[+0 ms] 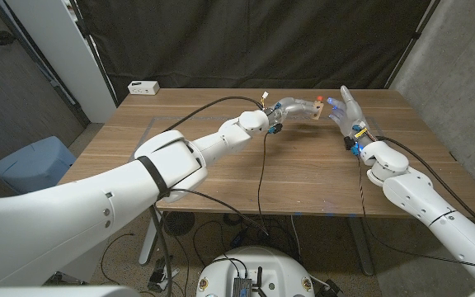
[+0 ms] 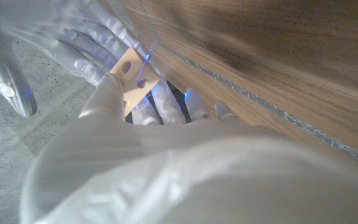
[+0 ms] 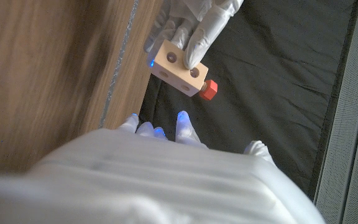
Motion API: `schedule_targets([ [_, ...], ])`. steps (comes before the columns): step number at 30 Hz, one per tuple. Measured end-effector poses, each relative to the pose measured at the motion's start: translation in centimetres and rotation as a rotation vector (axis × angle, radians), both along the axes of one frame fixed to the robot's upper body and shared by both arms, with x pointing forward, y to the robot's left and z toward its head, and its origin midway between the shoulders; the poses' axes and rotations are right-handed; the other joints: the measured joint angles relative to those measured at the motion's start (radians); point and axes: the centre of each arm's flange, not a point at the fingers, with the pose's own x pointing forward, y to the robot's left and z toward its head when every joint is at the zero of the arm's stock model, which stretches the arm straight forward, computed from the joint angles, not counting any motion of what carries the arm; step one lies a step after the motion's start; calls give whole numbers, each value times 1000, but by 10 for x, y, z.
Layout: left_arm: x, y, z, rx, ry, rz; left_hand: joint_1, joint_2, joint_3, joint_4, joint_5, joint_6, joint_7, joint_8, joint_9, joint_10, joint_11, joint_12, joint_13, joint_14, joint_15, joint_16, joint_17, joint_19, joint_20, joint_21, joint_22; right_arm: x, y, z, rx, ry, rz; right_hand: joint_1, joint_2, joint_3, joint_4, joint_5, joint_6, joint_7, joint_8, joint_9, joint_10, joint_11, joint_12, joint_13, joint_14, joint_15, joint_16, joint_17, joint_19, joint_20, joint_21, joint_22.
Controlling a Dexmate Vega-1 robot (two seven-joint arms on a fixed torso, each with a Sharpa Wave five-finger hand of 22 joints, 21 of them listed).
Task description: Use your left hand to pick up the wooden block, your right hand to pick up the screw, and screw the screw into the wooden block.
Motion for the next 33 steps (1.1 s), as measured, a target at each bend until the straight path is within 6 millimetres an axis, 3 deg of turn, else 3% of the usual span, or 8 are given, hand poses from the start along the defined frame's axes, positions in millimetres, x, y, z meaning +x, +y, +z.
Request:
schedule_targets([
  [9,1,0,1,2,3,8,0,0,0,0,-2,0,0,0,0,0,0,0,0,0,0,0,0,0,0,0,0,5,6,2,-4,-5,18,-23,6,-10,18,7,11,0,4,0,4,-4,0,0,0,0,0,5,-7,7,0,0],
  [33,1,0,3,8,-2,9,3,3,0,0,2,0,0,0,-1,0,0,0,0,0,0,0,0,0,0,0,0,3,17,5,-39,5,43,-38,7,-14,30,15,21,0,4,0,4,-3,0,0,0,0,0,4,-12,12,0,0],
])
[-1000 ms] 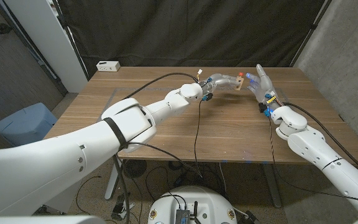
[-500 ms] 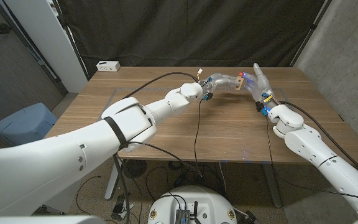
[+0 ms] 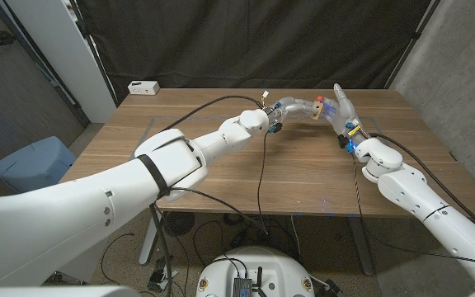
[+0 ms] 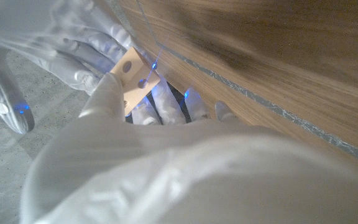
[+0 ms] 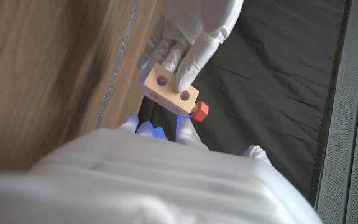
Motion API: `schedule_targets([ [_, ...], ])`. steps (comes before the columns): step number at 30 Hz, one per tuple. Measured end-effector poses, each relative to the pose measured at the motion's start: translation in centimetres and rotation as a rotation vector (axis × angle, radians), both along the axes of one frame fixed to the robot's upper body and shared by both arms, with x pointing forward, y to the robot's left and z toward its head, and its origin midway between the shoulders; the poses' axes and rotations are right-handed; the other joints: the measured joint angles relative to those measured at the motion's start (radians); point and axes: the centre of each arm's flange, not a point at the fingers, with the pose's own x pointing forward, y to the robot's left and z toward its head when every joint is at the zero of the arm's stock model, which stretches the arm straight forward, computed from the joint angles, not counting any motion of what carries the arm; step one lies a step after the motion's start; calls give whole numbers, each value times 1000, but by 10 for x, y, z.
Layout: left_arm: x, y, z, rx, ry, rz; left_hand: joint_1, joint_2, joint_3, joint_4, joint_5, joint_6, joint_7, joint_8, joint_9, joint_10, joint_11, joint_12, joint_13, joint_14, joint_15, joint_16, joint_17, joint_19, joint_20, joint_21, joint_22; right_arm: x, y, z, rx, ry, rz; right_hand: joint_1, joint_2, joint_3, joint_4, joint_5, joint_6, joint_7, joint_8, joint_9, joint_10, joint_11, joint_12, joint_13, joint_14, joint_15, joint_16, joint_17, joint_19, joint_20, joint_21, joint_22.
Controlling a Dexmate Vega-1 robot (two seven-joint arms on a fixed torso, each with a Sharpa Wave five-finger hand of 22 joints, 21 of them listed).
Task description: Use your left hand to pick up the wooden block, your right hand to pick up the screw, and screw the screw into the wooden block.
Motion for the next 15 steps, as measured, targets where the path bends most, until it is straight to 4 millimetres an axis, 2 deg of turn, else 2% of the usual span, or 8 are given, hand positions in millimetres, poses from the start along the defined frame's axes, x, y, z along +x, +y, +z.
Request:
schedule_targets([
  [15,0,0,-2,-2,0,-6,1,1,0,0,-1,0,0,0,1,0,0,0,0,0,0,0,0,0,0,0,0,-4,1,-1,-11,4,-1,-4,-4,4,4,0,0,0,0,0,0,0,0,-2,0,0,0,-3,-2,2,0,0],
])
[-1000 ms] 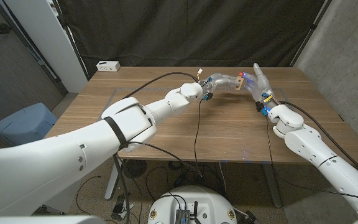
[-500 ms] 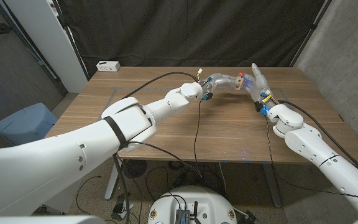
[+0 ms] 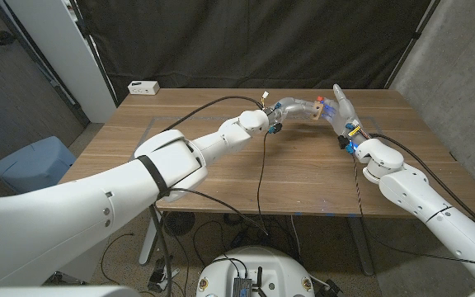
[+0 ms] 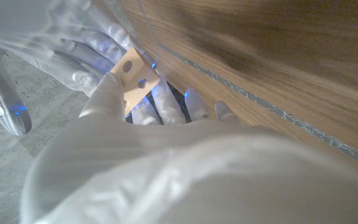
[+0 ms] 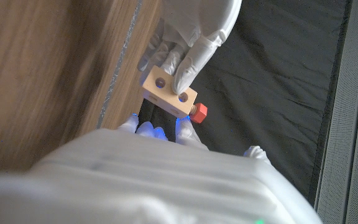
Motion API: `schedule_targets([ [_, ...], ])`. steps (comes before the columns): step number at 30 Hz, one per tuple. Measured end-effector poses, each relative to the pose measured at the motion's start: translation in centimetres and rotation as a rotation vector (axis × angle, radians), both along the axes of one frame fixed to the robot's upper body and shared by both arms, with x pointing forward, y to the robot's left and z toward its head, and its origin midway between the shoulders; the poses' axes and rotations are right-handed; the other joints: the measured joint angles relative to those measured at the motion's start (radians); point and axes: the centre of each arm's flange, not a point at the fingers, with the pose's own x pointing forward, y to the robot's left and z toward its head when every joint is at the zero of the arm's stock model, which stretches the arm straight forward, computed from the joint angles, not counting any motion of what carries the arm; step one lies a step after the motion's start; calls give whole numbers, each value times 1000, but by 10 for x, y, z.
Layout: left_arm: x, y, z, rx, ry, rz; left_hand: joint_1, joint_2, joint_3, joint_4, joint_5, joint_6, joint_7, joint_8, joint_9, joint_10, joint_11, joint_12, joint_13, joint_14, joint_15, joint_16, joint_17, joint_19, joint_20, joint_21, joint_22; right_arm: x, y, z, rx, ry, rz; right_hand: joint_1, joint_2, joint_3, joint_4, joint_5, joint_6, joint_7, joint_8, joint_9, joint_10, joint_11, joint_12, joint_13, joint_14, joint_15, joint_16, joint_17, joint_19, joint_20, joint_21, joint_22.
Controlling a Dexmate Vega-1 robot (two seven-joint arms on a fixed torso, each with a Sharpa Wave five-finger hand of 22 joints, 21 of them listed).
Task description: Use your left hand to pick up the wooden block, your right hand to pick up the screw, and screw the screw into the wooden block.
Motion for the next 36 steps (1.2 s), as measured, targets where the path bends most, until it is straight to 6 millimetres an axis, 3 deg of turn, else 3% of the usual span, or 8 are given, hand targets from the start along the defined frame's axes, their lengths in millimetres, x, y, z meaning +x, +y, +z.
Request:
schedule_targets([
  [36,1,1,-3,-3,13,-1,0,0,3,-3,2,0,0,0,0,-4,3,0,2,0,0,0,0,0,0,0,0,-20,-2,-3,-20,0,-27,-4,4,0,8,7,5,-5,0,1,0,0,4,0,0,0,0,0,0,0,0,0],
])
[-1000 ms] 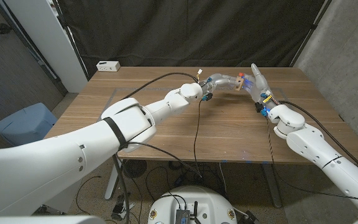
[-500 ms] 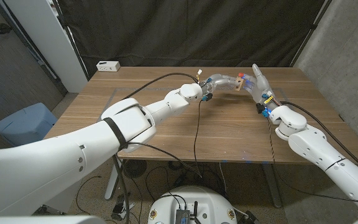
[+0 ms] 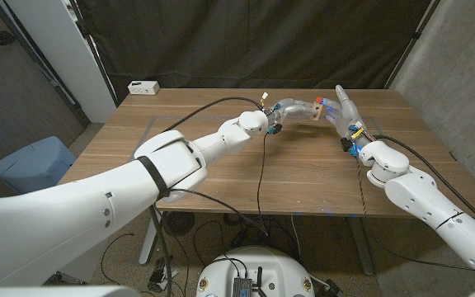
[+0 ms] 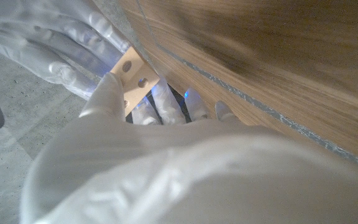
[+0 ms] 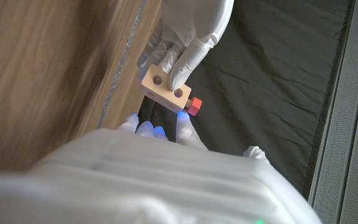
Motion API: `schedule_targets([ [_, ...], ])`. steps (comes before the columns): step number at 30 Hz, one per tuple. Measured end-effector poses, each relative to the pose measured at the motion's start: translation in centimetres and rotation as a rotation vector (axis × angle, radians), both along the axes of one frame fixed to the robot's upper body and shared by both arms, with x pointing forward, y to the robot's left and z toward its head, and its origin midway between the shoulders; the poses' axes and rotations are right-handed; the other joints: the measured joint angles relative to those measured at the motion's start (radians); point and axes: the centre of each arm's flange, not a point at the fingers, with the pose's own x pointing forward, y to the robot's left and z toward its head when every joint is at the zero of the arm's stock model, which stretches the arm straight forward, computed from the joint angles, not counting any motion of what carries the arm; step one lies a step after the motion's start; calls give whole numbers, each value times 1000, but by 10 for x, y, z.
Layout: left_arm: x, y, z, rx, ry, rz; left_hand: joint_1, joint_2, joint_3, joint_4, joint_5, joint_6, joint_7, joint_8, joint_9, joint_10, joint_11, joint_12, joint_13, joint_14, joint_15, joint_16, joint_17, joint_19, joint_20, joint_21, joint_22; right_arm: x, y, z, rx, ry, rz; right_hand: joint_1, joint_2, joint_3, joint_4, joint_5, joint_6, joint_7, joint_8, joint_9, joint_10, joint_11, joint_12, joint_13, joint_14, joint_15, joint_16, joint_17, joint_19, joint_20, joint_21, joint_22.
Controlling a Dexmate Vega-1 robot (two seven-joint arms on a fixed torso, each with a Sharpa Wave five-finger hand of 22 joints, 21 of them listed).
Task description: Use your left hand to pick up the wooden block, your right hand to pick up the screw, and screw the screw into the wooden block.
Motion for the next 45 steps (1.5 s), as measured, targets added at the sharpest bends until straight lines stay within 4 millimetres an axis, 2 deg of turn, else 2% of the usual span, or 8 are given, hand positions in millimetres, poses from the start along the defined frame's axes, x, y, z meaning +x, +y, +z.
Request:
schedule_targets([
  [3,0,0,0,-1,1,0,0,0,1,-1,0,-8,8,0,1,0,0,0,0,0,0,0,0,4,3,2,0,-1,0,0,-2,1,-2,0,0,0,0,0,2,-2,0,0,0,0,2,0,0,0,0,-4,0,0,0,0],
  [24,0,0,-4,-2,9,-2,0,0,1,-1,-2,-10,9,0,0,0,0,0,0,0,0,0,0,9,-2,6,0,-12,0,-1,-11,-3,-11,0,0,4,4,8,6,-6,0,0,0,0,4,0,0,0,0,-5,0,0,5,0],
  [31,-1,-2,-5,-3,2,-13,0,0,1,-1,-2,-10,9,0,0,0,0,0,0,0,0,0,0,9,-2,6,0,-24,-1,-3,-22,-9,-13,0,0,8,8,8,7,-7,0,0,0,0,4,0,0,0,0,-5,0,0,5,0],
  [45,-4,-4,-6,-4,-11,-30,3,3,1,-1,0,-10,9,0,0,0,0,0,0,0,0,0,0,9,-2,6,0,-32,-6,-6,-22,-9,-31,0,0,8,8,8,7,-7,0,0,0,0,4,0,0,0,0,-5,0,0,5,0],
])
